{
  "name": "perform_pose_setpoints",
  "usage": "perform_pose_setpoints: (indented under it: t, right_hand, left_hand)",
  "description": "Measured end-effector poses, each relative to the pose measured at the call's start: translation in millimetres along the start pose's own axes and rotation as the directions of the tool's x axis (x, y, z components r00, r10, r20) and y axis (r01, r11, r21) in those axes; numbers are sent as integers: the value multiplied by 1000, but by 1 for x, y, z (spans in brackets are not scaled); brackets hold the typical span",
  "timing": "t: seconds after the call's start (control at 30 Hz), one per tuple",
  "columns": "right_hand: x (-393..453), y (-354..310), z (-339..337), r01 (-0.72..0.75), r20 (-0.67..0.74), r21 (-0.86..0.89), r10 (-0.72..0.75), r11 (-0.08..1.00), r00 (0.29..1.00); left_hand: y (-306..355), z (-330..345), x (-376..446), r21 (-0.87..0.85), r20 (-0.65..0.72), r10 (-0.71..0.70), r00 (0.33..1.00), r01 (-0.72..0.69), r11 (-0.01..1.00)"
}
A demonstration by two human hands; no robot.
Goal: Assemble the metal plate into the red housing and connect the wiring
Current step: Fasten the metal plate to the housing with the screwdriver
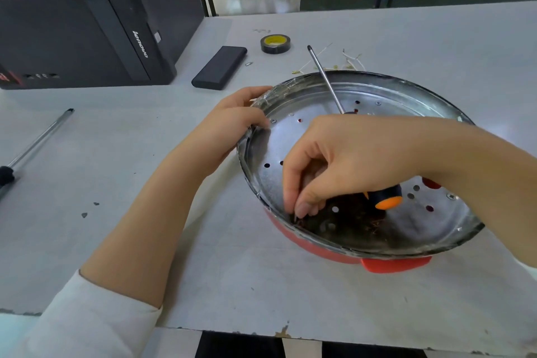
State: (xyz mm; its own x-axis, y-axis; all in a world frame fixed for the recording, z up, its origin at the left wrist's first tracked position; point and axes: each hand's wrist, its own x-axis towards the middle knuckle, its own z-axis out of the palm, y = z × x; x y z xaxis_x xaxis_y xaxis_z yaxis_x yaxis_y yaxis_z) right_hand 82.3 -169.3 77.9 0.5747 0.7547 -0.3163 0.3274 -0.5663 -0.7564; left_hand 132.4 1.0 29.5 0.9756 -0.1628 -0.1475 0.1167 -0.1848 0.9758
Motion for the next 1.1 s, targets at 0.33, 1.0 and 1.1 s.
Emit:
perform_pose_setpoints:
  t: [0.33, 1.0, 1.1]
  right_hand:
    - [-8, -2, 1, -12, -55, -52, 9, 999, 998]
    - [-8, -2, 6, 58, -48, -88, -62, 994, 997]
    - [-7, -1, 6, 44, -32, -54, -45, 998, 998]
  left_hand:
    - [0, 0, -1, 8, -2, 7, 1000, -7, 1000]
    - [1, 3, -3, -10, -29, -1, 1000, 1, 1000]
    - [1, 3, -3, -17, -22, 5, 1000, -5, 1000]
